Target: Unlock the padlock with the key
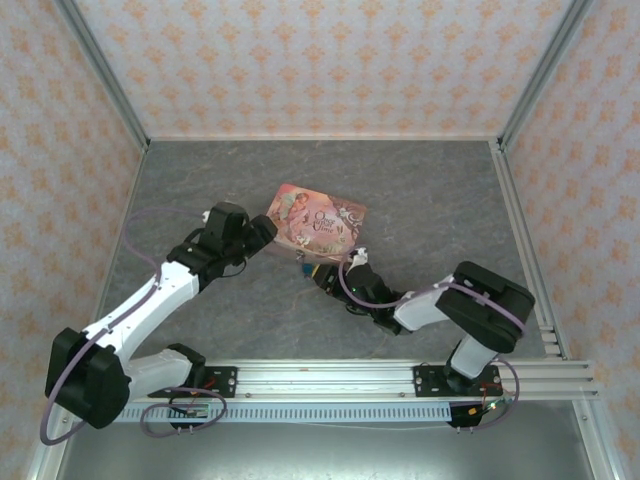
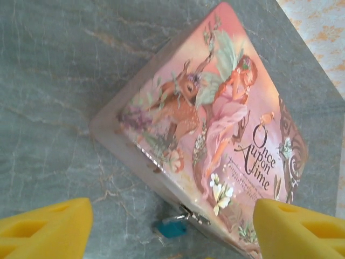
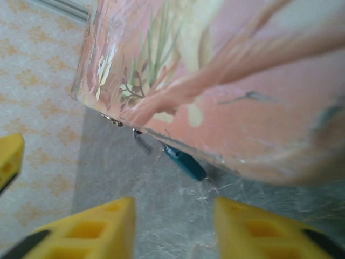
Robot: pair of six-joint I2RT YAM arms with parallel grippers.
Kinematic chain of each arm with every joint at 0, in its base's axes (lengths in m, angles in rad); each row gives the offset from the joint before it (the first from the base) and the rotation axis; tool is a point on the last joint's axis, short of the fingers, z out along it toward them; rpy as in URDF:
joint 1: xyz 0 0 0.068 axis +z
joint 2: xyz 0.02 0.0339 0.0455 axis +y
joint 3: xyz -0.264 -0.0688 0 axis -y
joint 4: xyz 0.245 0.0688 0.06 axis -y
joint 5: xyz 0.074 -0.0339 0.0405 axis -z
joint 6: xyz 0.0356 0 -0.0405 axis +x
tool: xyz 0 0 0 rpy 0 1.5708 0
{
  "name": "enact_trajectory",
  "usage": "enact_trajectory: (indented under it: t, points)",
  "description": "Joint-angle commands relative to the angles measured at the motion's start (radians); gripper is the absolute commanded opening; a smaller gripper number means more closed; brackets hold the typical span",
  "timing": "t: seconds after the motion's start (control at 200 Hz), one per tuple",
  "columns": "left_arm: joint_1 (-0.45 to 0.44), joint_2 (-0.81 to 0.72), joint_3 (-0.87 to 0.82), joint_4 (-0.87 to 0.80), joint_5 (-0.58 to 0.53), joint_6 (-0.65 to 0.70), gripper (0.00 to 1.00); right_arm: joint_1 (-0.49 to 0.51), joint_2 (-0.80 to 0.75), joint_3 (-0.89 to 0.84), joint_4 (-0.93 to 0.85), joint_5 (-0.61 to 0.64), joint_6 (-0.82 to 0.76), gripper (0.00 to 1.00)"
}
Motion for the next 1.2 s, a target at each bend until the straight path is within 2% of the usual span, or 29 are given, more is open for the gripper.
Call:
enact_trajectory:
  t: [0.0, 0.13, 0.205, 0.29, 0.435, 0.671, 0.786, 1.196]
  points:
    - [0.03, 0.04, 0.068, -0.042, 0.005, 0.134, 0.81, -0.004, -0.102, -0.014, -0.144, 0.075, -0.074, 0.53]
    - [0.086, 0.128, 0.126, -0.057, 0.056, 0.221, 0.82, -0.02, -0.202, -0.028, -0.225, 0.065, -0.138, 0.67]
    - [0.112, 0.186, 0.152, -0.042, 0.111, 0.261, 0.82, -0.054, -0.243, -0.045, -0.22, 0.002, -0.154, 0.75]
    - [0.131, 0.241, 0.181, -0.039, 0.145, 0.287, 0.82, -0.101, -0.258, -0.055, -0.185, -0.109, -0.154, 0.79]
    - [0.152, 0.314, 0.223, -0.031, 0.146, 0.321, 0.82, -0.114, -0.248, -0.028, -0.171, -0.198, -0.152, 0.81]
    - [0.164, 0.457, 0.273, -0.017, 0.236, 0.338, 0.82, -0.132, -0.189, 0.005, -0.108, -0.202, -0.138, 0.81]
    - [0.163, 0.492, 0.263, -0.012, 0.239, 0.341, 0.82, -0.168, -0.166, 0.021, -0.097, -0.218, -0.163, 0.81]
    - [0.161, 0.451, 0.063, 0.078, 0.283, 0.269, 0.8, -0.327, -0.106, 0.049, 0.013, -0.369, -0.258, 0.82]
